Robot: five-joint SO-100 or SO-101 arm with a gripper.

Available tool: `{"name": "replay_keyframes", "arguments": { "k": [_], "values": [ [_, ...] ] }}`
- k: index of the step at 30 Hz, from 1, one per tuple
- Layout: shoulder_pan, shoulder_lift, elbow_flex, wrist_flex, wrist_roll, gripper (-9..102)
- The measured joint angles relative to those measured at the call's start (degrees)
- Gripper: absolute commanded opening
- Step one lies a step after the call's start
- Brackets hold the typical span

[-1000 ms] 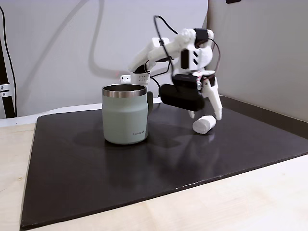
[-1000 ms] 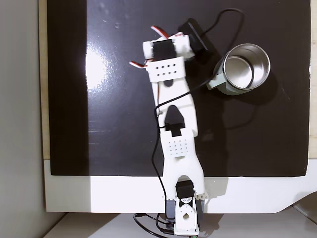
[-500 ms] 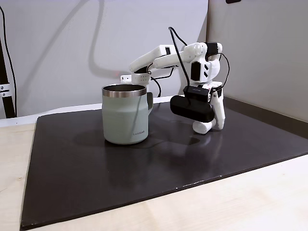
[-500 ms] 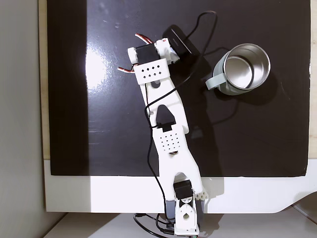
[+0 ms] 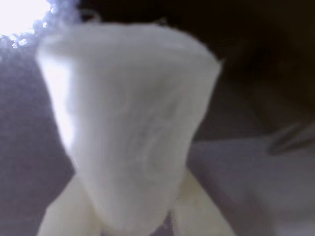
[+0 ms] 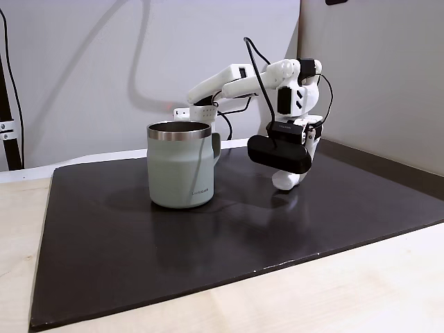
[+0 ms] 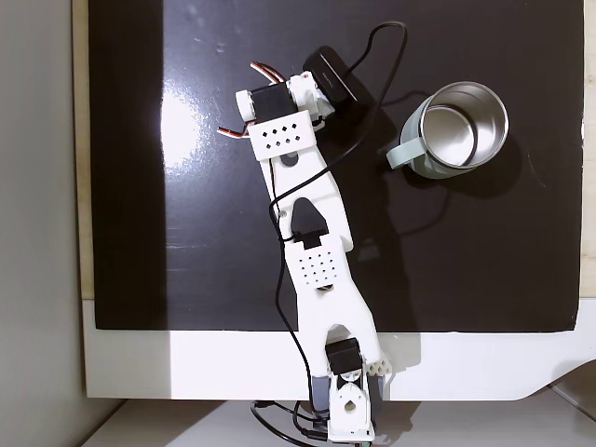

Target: Grasp a gauze and put it in the cup.

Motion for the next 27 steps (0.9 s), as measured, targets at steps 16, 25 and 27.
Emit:
{"name": "replay_keyframes", "arguments": {
  "k": [16,25,27],
  "values": [
    [6.7,32.8,14.3,0.3,1.9,0],
    [17.8,46.1,19.7,0.4,3.4,0],
    [20.9,48.1,20.0,0.4,4.7,0]
  ]
}}
